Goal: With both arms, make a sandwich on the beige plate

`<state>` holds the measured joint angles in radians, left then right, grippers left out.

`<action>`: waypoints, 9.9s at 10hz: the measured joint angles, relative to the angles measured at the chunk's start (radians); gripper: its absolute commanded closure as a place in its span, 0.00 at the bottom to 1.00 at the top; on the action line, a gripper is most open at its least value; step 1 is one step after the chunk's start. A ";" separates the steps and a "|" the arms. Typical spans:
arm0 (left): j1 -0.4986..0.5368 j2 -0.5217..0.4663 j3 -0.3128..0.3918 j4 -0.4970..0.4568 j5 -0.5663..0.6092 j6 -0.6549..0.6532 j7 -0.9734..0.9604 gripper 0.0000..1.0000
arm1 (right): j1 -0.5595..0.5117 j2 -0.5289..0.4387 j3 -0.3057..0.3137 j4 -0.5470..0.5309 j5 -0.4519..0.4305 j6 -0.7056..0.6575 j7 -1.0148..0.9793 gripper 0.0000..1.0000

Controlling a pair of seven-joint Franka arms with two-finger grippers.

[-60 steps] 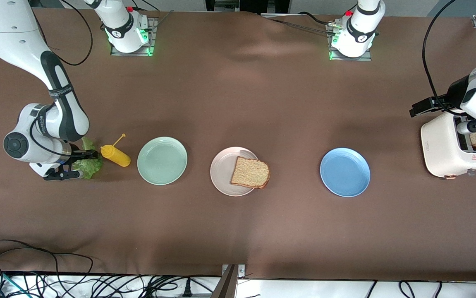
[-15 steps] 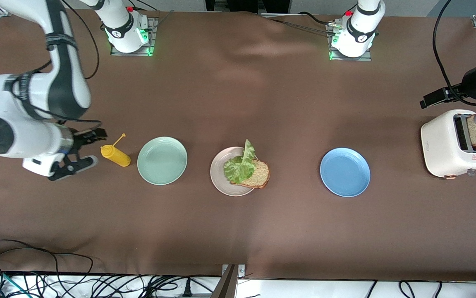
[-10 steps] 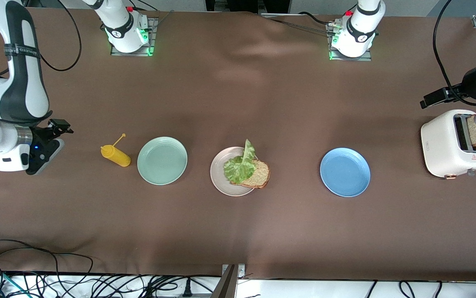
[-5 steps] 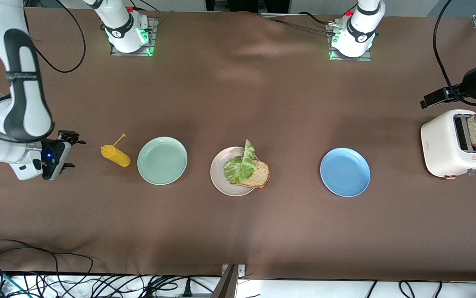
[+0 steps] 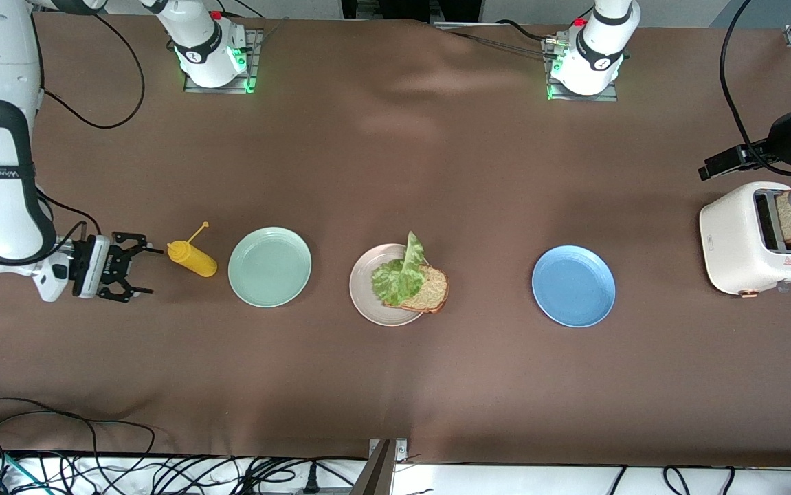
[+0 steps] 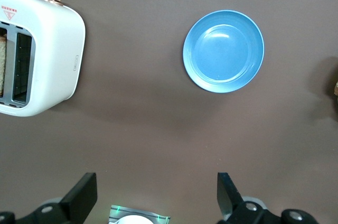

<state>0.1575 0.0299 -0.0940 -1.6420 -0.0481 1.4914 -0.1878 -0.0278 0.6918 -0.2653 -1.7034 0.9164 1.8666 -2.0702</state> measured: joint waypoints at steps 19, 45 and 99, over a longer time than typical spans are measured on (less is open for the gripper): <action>0.000 0.000 0.000 0.000 0.000 0.000 0.000 0.00 | 0.061 0.002 0.024 0.205 -0.106 -0.292 0.401 1.00; -0.001 0.001 -0.002 0.000 0.000 0.000 0.000 0.00 | 0.940 0.249 0.043 0.766 -1.471 -0.274 1.226 1.00; 0.132 0.049 -0.089 0.070 0.068 0.011 0.123 0.00 | 0.124 -0.349 -0.039 0.211 -0.716 -0.263 1.353 0.00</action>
<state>0.2892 0.0790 -0.1826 -1.5723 0.0200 1.5022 -0.0650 0.0963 0.3425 -0.3043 -1.4919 0.2004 1.6036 -0.7169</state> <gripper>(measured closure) 0.000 0.000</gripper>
